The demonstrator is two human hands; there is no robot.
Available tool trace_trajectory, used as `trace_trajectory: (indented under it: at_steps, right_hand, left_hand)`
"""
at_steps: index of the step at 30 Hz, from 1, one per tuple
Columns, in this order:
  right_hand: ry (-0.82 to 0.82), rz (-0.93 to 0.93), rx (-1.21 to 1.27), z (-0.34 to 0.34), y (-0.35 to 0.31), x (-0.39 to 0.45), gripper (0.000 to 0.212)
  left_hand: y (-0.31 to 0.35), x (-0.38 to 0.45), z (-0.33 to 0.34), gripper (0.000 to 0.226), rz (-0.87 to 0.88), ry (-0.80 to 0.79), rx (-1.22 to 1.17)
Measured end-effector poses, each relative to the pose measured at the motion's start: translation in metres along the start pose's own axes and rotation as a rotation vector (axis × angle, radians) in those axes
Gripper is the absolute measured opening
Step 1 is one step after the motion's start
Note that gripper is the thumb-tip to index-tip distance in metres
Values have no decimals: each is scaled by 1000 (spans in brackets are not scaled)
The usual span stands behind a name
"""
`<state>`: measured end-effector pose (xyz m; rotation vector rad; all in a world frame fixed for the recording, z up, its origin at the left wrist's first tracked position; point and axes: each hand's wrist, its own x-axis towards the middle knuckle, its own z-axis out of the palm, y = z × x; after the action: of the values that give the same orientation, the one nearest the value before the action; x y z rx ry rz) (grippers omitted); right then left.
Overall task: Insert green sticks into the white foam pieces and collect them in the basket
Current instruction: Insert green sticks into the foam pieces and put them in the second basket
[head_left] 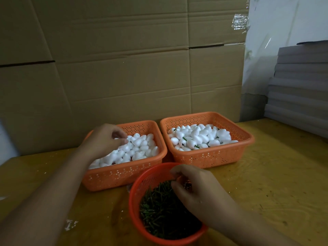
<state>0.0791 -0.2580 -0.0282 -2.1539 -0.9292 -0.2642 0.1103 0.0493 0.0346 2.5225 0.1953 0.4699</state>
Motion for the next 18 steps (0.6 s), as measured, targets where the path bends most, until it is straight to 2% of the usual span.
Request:
trace_trajectory:
  at_steps: [4,11,14,18]
  right_hand:
    - [-107,14,-48,3,3,14,29]
    - [-431,-58,-200,14,1,29,37]
    - [-462,-45,-248,18,-2,37,38]
    - [-415,-17,-266,19,-5,41,23]
  left_hand:
    - [13,-17,0,12,2,36,-158]
    - [23,-47,7,25,-11,12,-326]
    - [27,-55,10,21,-26,2,-438]
    - [32,-64,15,14,-28,6,-563]
